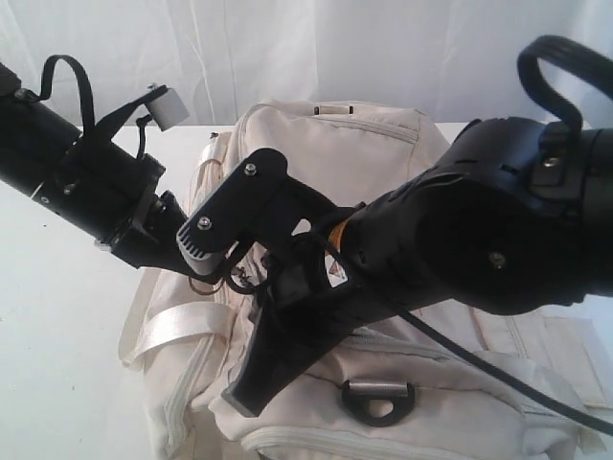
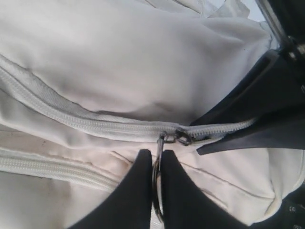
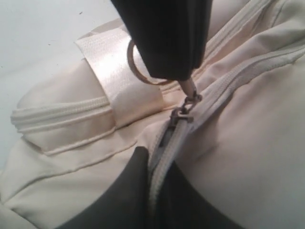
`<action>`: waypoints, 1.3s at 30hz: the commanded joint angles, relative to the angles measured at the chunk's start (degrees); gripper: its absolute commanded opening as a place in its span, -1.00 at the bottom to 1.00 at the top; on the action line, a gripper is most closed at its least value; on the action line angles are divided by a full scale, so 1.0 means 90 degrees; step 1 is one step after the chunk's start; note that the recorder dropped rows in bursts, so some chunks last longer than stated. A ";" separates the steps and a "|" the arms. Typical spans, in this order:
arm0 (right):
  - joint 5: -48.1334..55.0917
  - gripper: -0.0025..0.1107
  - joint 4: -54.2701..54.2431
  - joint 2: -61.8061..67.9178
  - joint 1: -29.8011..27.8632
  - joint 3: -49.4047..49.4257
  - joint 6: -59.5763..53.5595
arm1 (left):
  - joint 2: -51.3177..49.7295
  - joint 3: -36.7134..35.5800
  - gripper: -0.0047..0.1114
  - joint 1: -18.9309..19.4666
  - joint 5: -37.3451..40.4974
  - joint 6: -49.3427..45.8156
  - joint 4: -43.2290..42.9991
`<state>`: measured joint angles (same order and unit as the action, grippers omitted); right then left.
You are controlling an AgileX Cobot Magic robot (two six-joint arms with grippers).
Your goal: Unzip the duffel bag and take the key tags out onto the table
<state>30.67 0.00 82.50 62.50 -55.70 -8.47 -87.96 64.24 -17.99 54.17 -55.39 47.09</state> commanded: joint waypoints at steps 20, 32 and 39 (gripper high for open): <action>0.0881 -0.96 -0.0155 -0.1088 0.0040 0.0718 -0.0164 | 0.0338 0.0056 -0.92 0.0148 0.0247 0.0748 -0.0523; 0.0710 -0.34 -0.0171 -0.1088 0.0040 0.0415 -0.0498 | 0.1104 0.0029 -0.92 0.0148 0.1102 0.0804 -0.0585; 0.1025 0.03 -0.0626 -0.1088 0.0040 -0.0283 -0.0736 | 0.1104 -0.0281 -0.92 0.0148 0.0975 0.0788 -0.0300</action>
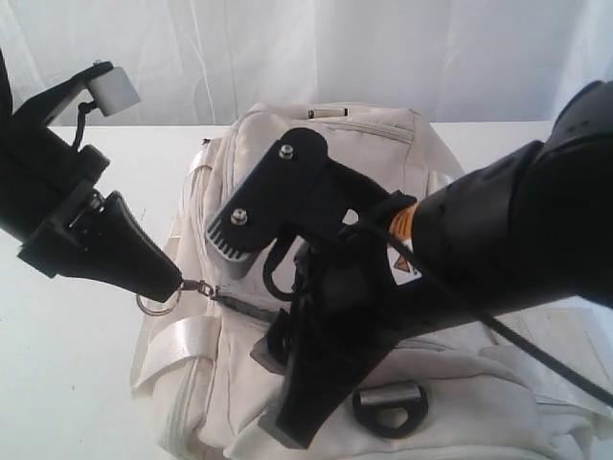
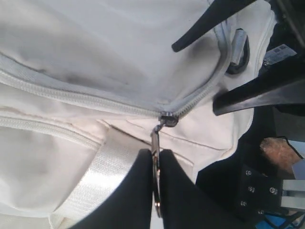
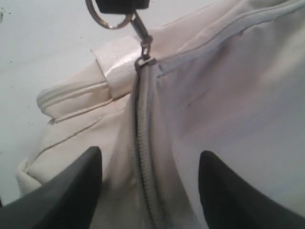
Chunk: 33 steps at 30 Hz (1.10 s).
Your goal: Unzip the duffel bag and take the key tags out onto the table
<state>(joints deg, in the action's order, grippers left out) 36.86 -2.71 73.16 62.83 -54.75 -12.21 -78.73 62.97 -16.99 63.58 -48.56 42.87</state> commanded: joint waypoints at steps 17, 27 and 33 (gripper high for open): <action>0.0285 -0.12 0.0523 0.0440 0.0450 -0.0518 -0.0964 | 0.0083 -0.0139 -0.92 0.0038 0.0288 -0.0742 0.1129; 0.0232 -0.70 0.0583 0.0487 0.0450 -0.0518 -0.0606 | 0.0083 -0.0139 -0.92 0.0038 0.0312 -0.0742 0.1089; 0.0393 -0.96 0.1316 0.0487 0.0450 -0.0518 0.0469 | 0.0083 -0.0139 -0.92 0.0038 0.0255 -0.0679 0.0618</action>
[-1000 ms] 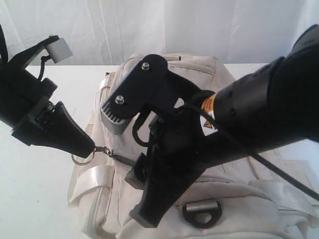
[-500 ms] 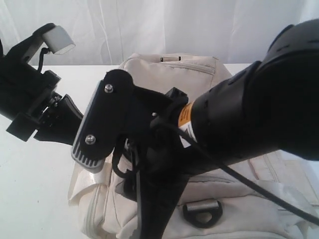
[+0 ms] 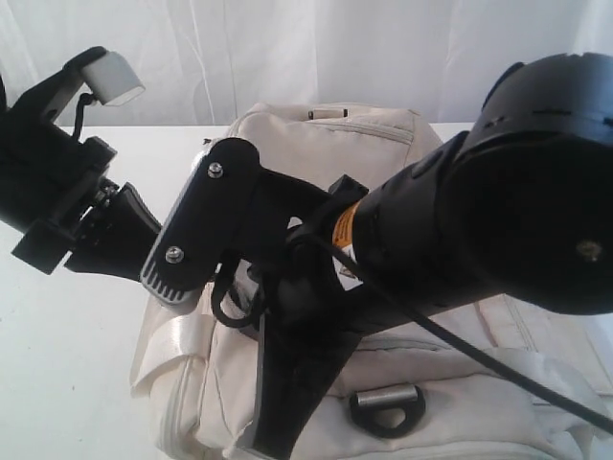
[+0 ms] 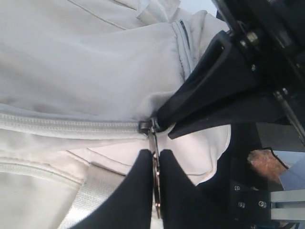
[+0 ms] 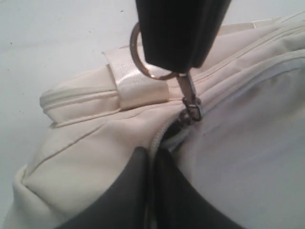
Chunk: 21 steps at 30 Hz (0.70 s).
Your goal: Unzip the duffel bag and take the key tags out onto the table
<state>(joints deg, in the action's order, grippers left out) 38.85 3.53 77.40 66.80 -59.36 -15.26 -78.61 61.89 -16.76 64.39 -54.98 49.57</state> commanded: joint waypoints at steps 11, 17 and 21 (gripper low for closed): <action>0.0835 -0.96 0.0731 -0.0033 0.0009 0.0007 0.1225 | -0.0157 -0.0019 -0.92 0.0012 -0.0905 0.0521 -0.0905; 0.0971 -0.96 0.0731 -0.0226 0.0009 0.0007 0.1252 | -0.0393 -0.0019 -0.92 0.0012 -0.1309 0.0967 -0.1443; 0.1076 -0.96 0.0731 -0.0366 0.0009 0.0007 0.1265 | -0.0490 -0.0019 -0.92 0.0012 -0.1541 0.1059 -0.1569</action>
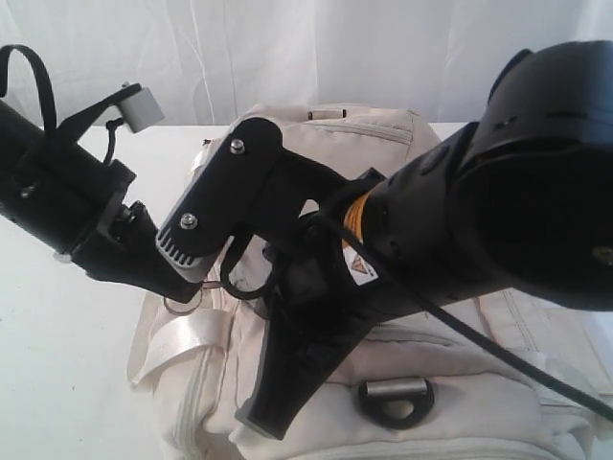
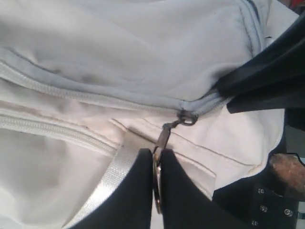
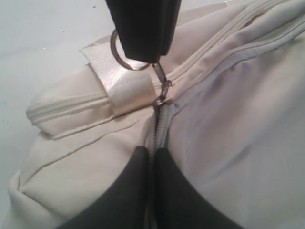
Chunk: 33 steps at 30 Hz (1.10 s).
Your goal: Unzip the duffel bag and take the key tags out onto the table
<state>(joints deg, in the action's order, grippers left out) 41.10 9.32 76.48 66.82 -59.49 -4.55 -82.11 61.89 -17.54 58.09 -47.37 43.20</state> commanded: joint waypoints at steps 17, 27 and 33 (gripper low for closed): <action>0.1292 -0.96 0.0101 -0.0436 0.0007 0.0022 0.0099 | -0.0130 -0.0019 -0.92 0.0099 -0.2559 0.1132 -0.2244; 0.1445 -0.96 0.0101 -0.0436 0.0007 0.0022 0.0126 | -0.0130 0.0248 -0.92 0.0099 -0.2545 0.1457 -0.2569; 0.1326 -0.96 0.0101 -0.0425 0.0007 0.0022 0.0125 | 0.0254 0.0546 -0.92 0.0099 -0.1579 0.1016 -0.1524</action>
<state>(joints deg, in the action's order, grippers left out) 41.95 10.61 74.78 66.93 -59.49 -4.01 -81.94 65.27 -19.30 50.02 -35.41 36.92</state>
